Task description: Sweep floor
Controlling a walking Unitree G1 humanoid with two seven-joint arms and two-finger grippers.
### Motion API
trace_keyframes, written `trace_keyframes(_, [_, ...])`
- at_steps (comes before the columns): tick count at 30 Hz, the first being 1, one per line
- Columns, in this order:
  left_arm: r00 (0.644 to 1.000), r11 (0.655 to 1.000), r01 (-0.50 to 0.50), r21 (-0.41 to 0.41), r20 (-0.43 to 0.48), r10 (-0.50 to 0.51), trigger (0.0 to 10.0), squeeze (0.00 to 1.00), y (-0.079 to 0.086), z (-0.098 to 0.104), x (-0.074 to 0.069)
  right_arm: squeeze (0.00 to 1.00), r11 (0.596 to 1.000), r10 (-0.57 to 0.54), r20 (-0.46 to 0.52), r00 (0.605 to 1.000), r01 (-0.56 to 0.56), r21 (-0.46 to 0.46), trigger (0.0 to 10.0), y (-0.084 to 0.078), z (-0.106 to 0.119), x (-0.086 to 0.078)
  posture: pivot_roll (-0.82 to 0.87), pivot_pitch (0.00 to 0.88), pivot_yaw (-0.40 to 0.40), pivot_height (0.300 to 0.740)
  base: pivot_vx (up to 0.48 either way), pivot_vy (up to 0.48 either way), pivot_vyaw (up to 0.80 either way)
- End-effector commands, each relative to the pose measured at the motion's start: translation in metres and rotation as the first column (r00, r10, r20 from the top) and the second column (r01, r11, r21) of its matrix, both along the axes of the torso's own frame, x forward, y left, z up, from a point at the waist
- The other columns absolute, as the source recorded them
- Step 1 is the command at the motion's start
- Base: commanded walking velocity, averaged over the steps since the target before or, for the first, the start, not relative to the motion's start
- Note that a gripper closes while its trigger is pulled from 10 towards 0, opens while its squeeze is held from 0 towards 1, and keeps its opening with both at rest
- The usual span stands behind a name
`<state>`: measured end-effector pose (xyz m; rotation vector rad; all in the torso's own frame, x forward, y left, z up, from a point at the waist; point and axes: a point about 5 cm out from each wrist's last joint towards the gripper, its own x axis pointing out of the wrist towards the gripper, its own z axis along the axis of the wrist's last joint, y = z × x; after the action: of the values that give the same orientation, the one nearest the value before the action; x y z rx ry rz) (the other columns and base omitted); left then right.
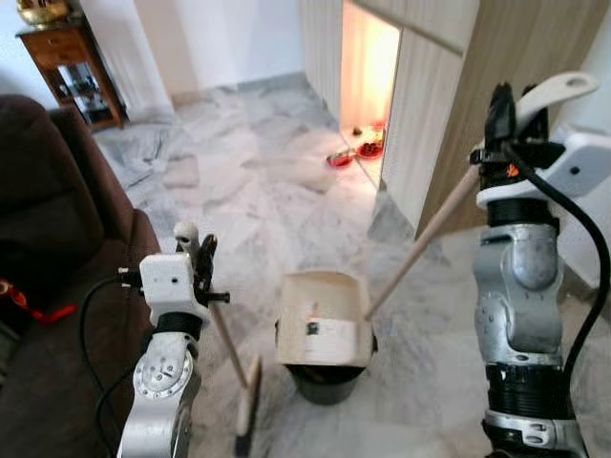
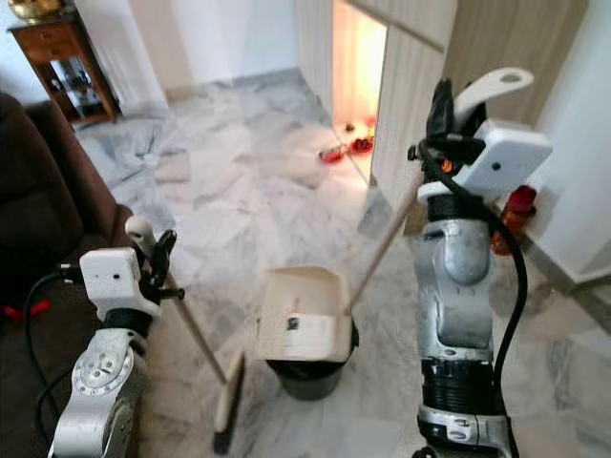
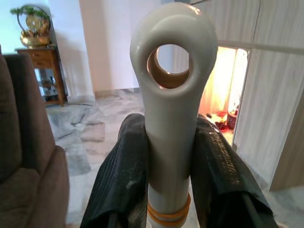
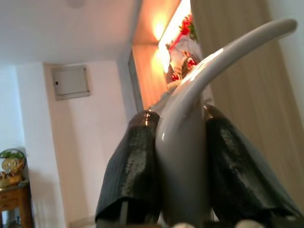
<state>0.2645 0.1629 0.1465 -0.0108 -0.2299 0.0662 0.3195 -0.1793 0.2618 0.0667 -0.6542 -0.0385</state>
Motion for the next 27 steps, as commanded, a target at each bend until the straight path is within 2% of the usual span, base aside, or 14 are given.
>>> trace_keyframes(1, [0.998, 0.999, -0.025, 0.026, 0.051, 0.023, 10.0, 0.00, 0.006, 0.010, 0.000, 0.00, 0.999, 0.043, 0.090, 0.995, -0.045, 0.015, 10.0, 0.010, 0.017, -0.004, 0.03, 0.000, 0.044, 0.740, 0.356, 0.000, 0.00])
trace_keyframes(9, [0.998, 0.999, -0.023, 0.025, 0.055, 0.022, 10.0, 0.00, 0.006, 0.011, 0.000, 0.00, 0.999, 0.050, 0.093, 0.994, -0.052, 0.014, 10.0, 0.012, 0.018, -0.004, 0.03, 0.000, 0.047, 0.740, 0.338, 0.000, 0.00])
trace_keyframes(18, [0.998, 1.000, 0.002, 0.015, 0.058, -0.003, 10.0, 0.00, 0.003, 0.010, 0.000, 0.00, 0.997, 0.074, 0.096, 0.993, -0.075, 0.007, 10.0, 0.015, 0.019, -0.004, 0.03, 0.000, 0.046, 0.740, 0.000, 0.000, 0.00])
trace_keyframes(27, [0.998, 1.000, 0.008, 0.005, 0.066, -0.008, 10.0, 0.00, 0.001, 0.010, 0.000, 0.00, 0.985, 0.139, 0.145, 0.980, -0.121, -0.124, 10.0, 0.036, 0.025, -0.011, 0.03, 0.000, 0.041, 0.740, 0.000, 0.000, 0.00])
